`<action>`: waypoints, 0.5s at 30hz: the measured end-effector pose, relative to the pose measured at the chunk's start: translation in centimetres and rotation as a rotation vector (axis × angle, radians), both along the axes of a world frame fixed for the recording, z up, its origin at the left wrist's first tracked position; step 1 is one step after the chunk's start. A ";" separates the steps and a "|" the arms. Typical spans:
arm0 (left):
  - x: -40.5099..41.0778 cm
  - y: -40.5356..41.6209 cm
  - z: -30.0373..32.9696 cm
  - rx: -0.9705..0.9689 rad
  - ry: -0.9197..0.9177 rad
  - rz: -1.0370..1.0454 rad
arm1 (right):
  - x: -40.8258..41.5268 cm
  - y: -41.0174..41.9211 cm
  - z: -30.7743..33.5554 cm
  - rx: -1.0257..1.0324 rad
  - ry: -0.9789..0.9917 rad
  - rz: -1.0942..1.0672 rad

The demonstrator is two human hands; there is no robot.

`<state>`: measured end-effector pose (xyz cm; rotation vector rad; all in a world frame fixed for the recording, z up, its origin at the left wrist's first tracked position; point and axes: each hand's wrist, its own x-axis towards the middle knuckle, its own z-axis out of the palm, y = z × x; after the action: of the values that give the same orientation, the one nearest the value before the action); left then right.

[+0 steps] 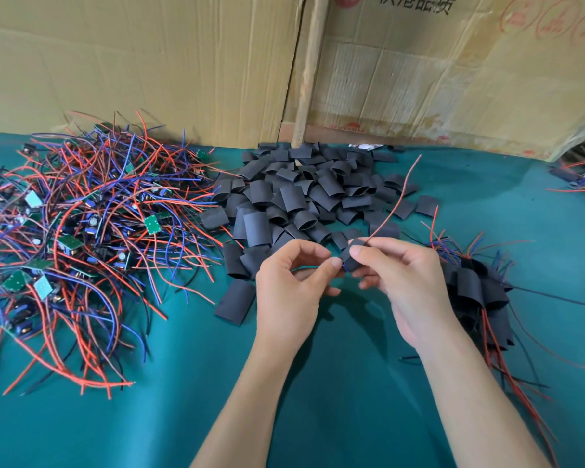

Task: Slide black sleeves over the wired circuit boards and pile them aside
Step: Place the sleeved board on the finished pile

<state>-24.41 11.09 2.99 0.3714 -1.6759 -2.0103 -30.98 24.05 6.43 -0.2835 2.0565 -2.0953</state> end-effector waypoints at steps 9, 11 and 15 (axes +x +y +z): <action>0.1 -0.1 0.2 -0.017 0.000 -0.041 | 0.5 -0.3 0.3 -0.055 -0.126 0.116; 0.0 -0.3 0.1 -0.033 -0.017 -0.035 | 0.6 -0.5 0.3 -0.046 -0.148 0.142; -0.2 -0.3 -0.2 -0.133 -0.037 -0.031 | 1.1 -1.0 0.5 -0.031 -0.136 0.137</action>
<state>-24.57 10.80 2.83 0.3397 -1.8376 -1.9115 -29.87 23.08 6.89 -0.2699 1.8747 -2.0084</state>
